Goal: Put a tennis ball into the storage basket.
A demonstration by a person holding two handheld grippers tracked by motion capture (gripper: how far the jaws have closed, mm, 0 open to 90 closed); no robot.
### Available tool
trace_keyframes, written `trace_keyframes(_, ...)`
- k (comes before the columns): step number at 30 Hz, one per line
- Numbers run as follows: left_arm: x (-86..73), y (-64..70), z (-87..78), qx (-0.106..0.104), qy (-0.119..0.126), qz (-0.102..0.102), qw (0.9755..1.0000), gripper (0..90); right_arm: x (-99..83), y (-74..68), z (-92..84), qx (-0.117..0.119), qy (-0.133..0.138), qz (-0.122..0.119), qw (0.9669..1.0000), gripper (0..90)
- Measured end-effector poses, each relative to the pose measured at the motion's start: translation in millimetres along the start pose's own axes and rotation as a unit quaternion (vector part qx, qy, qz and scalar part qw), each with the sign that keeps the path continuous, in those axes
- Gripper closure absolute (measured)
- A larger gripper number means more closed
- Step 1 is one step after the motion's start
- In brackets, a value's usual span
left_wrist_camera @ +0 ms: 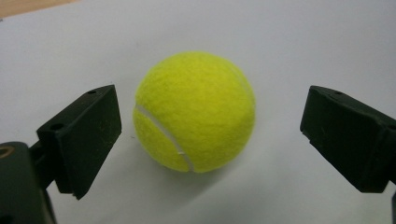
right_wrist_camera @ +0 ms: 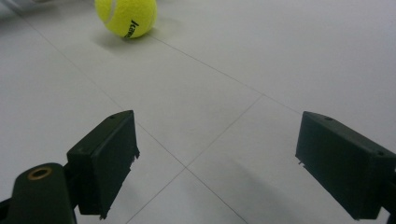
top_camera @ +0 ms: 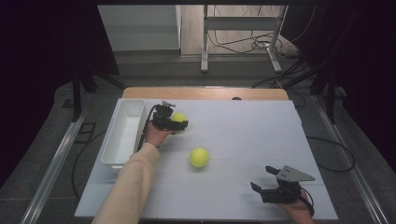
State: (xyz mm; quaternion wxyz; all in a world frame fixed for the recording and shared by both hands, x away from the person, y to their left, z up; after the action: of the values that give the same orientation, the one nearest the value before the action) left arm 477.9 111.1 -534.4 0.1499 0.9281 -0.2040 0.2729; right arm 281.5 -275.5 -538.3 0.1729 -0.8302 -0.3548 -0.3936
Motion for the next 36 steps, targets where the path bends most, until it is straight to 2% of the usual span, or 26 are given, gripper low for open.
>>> trace_keyframes(14, 0.5, -3.1, 14.9, -0.004, -0.012, -0.01, 0.9999, 10.4, -0.6, 0.6, 0.2, -0.001, -0.002, 0.003, 1.0, 13.2)
trace_keyframes(21, 0.1, -5.2, 13.0, -0.005, -0.009, -0.009, 0.9999, 24.8, -0.7, 0.8, 0.0, -0.001, -0.001, 0.002, 1.0, 13.2)
trace_keyframes(28, -0.1, -4.3, 12.0, -0.001, -0.013, -0.002, 0.9999, 26.3, -0.6, 0.6, 0.0, -0.001, -0.002, 0.002, 1.0, 13.2)
trace_keyframes(36, -0.1, -6.0, 6.6, 0.003, -0.007, -0.004, 1.0, 26.5, -0.4, 1.0, -0.2, -0.001, 0.0, 0.001, 1.0, 13.2)
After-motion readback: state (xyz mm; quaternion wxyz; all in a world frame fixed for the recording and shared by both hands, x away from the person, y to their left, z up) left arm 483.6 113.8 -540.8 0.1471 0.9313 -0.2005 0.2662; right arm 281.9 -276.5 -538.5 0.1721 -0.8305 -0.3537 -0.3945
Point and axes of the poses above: each handheld gripper's, and its own axes: z roughly forward along the jaws, x roughly out of its top, y roughly to its right, the point moved 4 cm from there along z, roughly forward along the jaws, and after that the axes turned 8 degrees about -y, right-handed, at the moved point
